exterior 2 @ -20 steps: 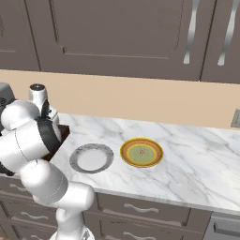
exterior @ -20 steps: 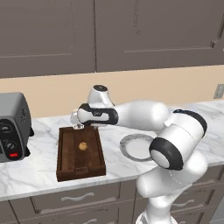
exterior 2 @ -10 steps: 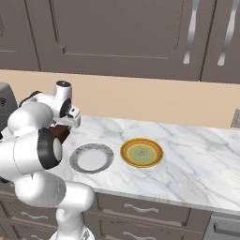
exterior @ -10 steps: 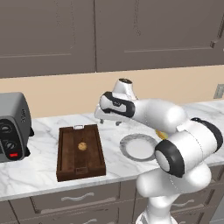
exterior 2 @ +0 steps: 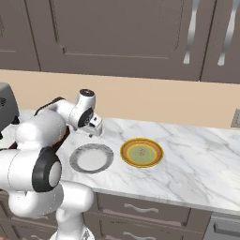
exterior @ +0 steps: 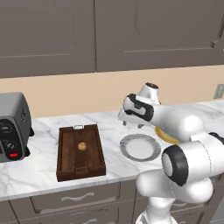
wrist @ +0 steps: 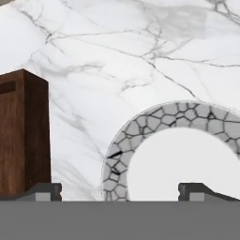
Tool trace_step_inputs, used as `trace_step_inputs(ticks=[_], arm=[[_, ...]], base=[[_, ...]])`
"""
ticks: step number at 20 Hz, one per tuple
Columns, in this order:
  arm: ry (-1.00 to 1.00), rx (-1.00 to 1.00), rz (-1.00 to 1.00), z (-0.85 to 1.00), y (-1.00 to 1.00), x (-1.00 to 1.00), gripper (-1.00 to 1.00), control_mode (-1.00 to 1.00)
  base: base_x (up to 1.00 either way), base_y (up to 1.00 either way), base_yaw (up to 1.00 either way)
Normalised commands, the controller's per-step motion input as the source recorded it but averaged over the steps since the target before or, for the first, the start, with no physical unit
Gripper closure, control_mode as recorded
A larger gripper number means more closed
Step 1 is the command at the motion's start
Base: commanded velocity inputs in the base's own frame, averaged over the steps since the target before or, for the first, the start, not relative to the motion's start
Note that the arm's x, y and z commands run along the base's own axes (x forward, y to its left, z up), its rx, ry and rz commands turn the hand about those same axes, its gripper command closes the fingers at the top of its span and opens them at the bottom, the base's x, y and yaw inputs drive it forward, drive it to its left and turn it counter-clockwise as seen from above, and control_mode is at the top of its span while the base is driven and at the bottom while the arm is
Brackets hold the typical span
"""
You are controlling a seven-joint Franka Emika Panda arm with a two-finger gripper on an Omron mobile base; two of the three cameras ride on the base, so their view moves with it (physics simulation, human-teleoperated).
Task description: Move the dessert items from the plates to the tray.
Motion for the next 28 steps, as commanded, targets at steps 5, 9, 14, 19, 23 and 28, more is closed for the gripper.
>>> trace_step_inputs(ticks=[5,9,14,19,23,28], arm=[[-0.09,0.00,-0.01,-0.07,-1.00,0.00,-1.00,-1.00],[-0.05,0.00,0.04,-0.30,-1.00,0.06,-1.00,-1.00],[-0.14,-0.02,0.09,-0.22,-1.00,0.09,-1.00,-1.00],[-0.18,-0.11,0.00,-0.01,-0.83,0.02,-1.00,-1.00],[-0.02,-0.22,-0.08,-0.01,-0.10,0.16,-1.00,-1.00],[0.00,-0.24,-0.12,-0.08,0.05,0.32,-1.00,-1.00]], base=[[0.00,0.00,0.00],[0.00,0.00,0.00],[0.00,0.00,0.00],[0.00,0.00,0.00],[0.00,0.00,0.00],[0.00,0.00,0.00]])
